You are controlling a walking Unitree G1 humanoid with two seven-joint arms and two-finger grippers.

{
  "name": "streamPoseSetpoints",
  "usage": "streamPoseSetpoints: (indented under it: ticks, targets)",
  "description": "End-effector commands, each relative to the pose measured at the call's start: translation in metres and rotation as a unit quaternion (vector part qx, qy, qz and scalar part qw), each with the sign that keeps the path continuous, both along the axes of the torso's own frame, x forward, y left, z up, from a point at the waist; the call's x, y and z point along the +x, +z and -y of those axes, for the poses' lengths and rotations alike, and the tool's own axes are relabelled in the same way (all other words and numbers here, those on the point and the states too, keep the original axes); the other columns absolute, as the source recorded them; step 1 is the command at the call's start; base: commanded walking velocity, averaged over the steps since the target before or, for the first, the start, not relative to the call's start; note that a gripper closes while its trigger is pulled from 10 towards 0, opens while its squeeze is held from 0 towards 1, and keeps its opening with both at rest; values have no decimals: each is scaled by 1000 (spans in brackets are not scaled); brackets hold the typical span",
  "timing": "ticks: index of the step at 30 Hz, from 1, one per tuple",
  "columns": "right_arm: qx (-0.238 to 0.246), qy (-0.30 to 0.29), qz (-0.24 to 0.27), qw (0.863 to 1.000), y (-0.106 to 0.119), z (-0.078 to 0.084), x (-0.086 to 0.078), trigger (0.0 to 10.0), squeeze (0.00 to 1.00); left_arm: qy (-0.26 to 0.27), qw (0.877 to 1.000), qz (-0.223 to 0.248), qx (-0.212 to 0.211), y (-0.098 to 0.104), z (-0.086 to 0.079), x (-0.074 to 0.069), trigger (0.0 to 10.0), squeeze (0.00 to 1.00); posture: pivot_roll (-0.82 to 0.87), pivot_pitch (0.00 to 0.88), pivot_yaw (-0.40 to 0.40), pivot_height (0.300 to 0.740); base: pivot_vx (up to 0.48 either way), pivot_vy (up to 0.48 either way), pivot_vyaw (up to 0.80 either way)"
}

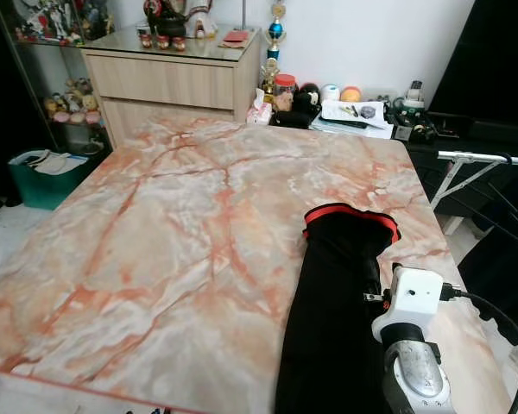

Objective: Hang hanger

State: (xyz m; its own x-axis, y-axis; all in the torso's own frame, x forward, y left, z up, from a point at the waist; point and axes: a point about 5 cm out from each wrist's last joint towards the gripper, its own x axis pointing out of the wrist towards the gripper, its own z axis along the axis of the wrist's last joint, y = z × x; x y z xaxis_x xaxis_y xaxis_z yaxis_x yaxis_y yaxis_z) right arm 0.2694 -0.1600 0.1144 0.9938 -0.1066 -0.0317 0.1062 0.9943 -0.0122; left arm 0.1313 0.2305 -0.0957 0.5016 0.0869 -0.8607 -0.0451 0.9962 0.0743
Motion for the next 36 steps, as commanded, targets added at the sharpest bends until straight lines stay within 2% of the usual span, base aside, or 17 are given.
streamPoseSetpoints:
  ticks: [1, 24, 36]
  targets:
    - [-1, -2, 4, 1000, 1, 0, 1, 10000, 0, -2, 1000, -1, 3, 0, -2, -1, 10000, 0, 124, 22, -19, 740, -255, 0, 0]
    - [-1, -6, 1, 1000, -2, 1, 1, 10000, 0, -4, 1000, -1, 1, -1, 2, -1, 10000, 0, 123, 22, -21, 740, -259, 0, 0]
    - [17, -23, -11, 1000, -7, 5, 0, 10000, 0, -2, 1000, -2, 4, -1, -1, -3, 10000, 0, 124, 22, -23, 740, -199, 0, 0]
